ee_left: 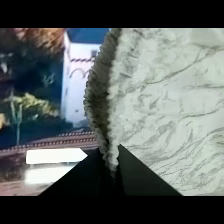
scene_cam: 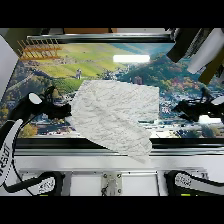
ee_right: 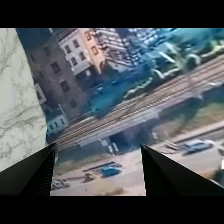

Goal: Fold the clothes and pants, and hang the long-sleeved shirts on hangers.

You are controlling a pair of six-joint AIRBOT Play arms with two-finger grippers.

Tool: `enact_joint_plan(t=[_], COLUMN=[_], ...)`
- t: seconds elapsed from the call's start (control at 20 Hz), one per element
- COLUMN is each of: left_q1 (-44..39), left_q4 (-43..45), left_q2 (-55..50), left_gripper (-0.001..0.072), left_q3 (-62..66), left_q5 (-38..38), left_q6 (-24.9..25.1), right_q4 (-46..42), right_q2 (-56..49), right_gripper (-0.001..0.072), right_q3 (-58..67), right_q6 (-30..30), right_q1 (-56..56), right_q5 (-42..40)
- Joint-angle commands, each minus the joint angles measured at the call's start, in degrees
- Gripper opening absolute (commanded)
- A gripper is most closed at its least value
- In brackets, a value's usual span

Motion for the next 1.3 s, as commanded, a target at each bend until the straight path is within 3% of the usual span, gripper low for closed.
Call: enact_joint_plan(t=[0.0, 0.3, 0.35, 0.4, 0.45, 0.6, 0.7, 0.8, 0.85, 0.95, 1.1, 1.25], left_q1=[2.3, -2.7, -3.7, -4.6, -5.3, -7.6, -9.6, -11.4, -12.0, -12.4, -12.2, -12.2], left_q4=[0.7, 0.7, 0.7, 0.7, 0.7, 0.7, 0.7, 0.7, 0.7, 0.7, 0.8, 0.8], left_q2=[3.7, 3.7, 3.7, 3.7, 3.7, 3.7, 3.7, 3.7, 3.7, 3.7, 3.7, 3.7], left_gripper=[0.0022, 0.0022, 0.0022, 0.0022, 0.0022, 0.0022, 0.0022, 0.0022, 0.0022, 0.0022, 0.0022, 0.0022], left_q3=[-6.0, -7.2, -7.2, -7.1, -7.1, -7.1, -7.1, -7.1, -7.1, -7.1, -7.1, -7.1], left_q5=[0.4, 2.1, 2.7, 3.0, 3.0, 2.8, 3.2, 4.3, 4.6, 4.7, 4.7, 4.7], left_q6=[-0.1, -0.1, -0.1, -0.2, -0.2, -1.3, -1.7, -1.7, -1.7, -1.7, -1.7, -1.7], right_q4=[8.6, 12.5, 12.5, 12.3, 12.3, 8.8, 2.1, -3.0, -4.2, -7.3, -14.7, -14.5], right_q2=[-8.1, -11.1, -11.3, -11.4, -11.5, -11.6, -12.0, -12.5, -12.4, -11.8, -11.7, -10.6], right_gripper=[0.0566, 0.0557, 0.0389, 0.0117, 0.0010, 0.0010, 0.0010, 0.0014, 0.0122, 0.0591, 0.0575, 0.0575], right_q3=[-0.3, 0.6, 1.7, 3.5, 6.4, 20.0, 30.4, 37.1, 38.9, 39.5, 36.0, 24.3], right_q6=[-4.0, -5.3, -6.8, -8.5, -9.3, -8.4, -4.2, -2.3, -2.3, -2.3, -2.7, -3.5], right_q1=[7.1, 18.2, 19.2, 19.7, 19.7, 18.9, 18.7, 18.6, 18.6, 18.3, 16.9, 14.1], right_q5=[-6.2, -16.4, -16.9, -17.4, -18.2, -20.2, -20.7, -20.1, -18.8, -12.5, 2.4, 9.2])
